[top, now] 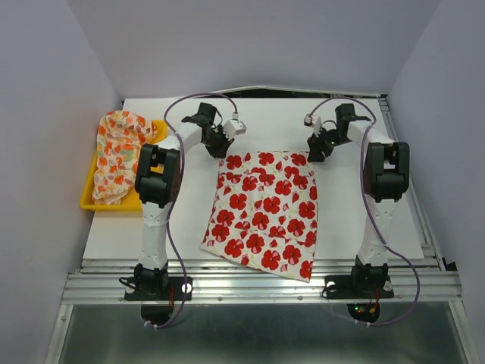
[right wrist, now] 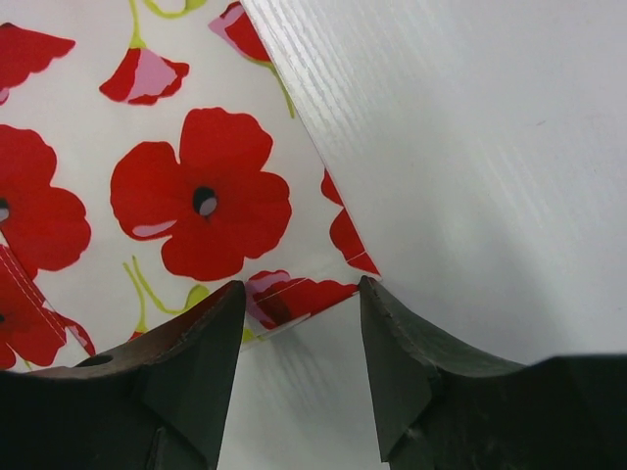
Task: Fold and stack the skirts
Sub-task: Fold the skirt
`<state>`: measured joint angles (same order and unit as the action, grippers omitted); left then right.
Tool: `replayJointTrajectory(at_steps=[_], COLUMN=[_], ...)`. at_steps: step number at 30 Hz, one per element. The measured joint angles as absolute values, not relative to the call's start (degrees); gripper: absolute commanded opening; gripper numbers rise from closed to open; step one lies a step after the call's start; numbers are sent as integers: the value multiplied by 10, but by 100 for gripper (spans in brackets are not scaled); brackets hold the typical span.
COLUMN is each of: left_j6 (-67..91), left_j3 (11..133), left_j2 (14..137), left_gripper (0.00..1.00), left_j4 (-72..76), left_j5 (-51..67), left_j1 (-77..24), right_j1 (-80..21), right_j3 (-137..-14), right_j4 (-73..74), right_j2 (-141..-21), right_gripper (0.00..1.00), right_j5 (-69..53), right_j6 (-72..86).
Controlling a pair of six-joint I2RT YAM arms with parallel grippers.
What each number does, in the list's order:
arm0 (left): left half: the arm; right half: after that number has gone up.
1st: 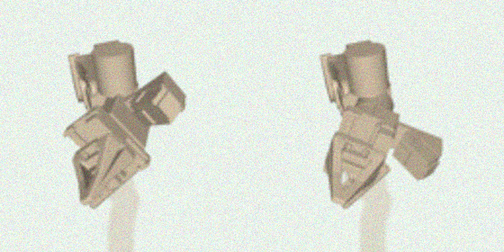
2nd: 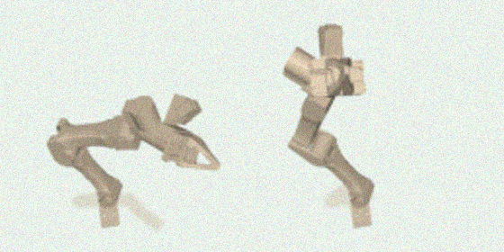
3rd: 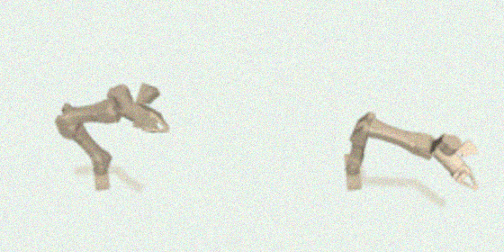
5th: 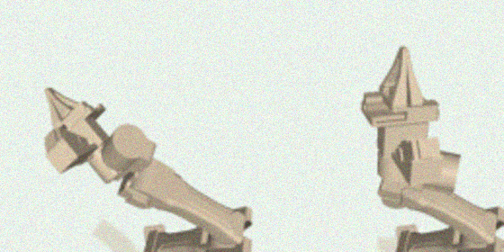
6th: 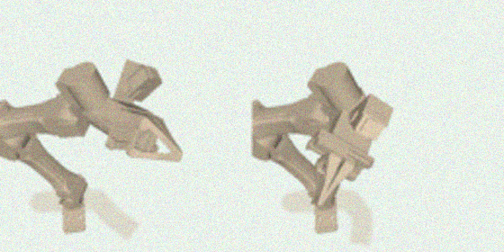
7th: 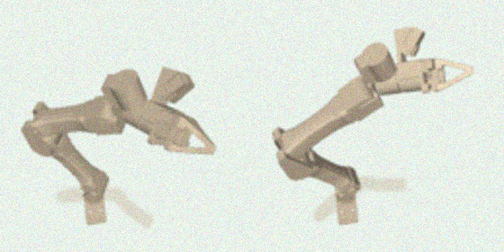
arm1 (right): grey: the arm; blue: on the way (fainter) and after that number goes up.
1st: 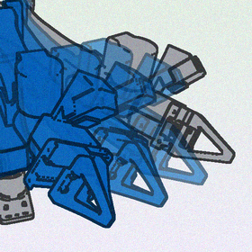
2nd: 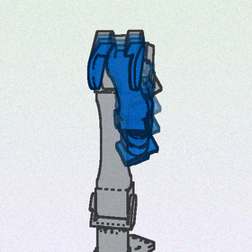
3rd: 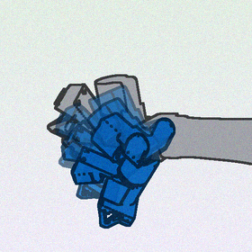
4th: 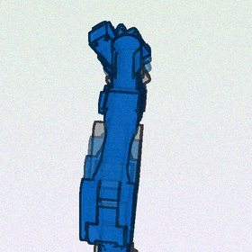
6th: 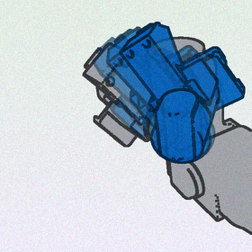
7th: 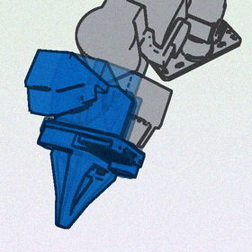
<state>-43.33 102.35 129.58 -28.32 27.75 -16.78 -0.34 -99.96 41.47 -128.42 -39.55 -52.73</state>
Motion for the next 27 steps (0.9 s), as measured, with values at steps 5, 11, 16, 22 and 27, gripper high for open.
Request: replayJointTrajectory(at_steps=[5,11,16,22,27], left_j6=[-435,-437,-437,-437,-437], left_j3=[1023,1018,1017,1017,1018], left_j2=[1296,1293,1292,1292,1292], left_gripper=[15,13,13,13,13], left_j4=[-283,-280,-278,-278,-279], left_j5=[277,276,276,276,276], left_j1=[-168,-168,-168,-168,-168], right_j1=[-4,1,6,8,5], right_j3=[-1024,-1085,-1110,-1108,-1072], right_j4=[417,419,418,405,385], right_j2=[-1298,-1329,-1329,-1329,-1329], right_gripper=[57,55,54,52,51], right_j5=[-399,-412,-427,-426,-407], right_j6=[-508,-467,-453,-453,-483])
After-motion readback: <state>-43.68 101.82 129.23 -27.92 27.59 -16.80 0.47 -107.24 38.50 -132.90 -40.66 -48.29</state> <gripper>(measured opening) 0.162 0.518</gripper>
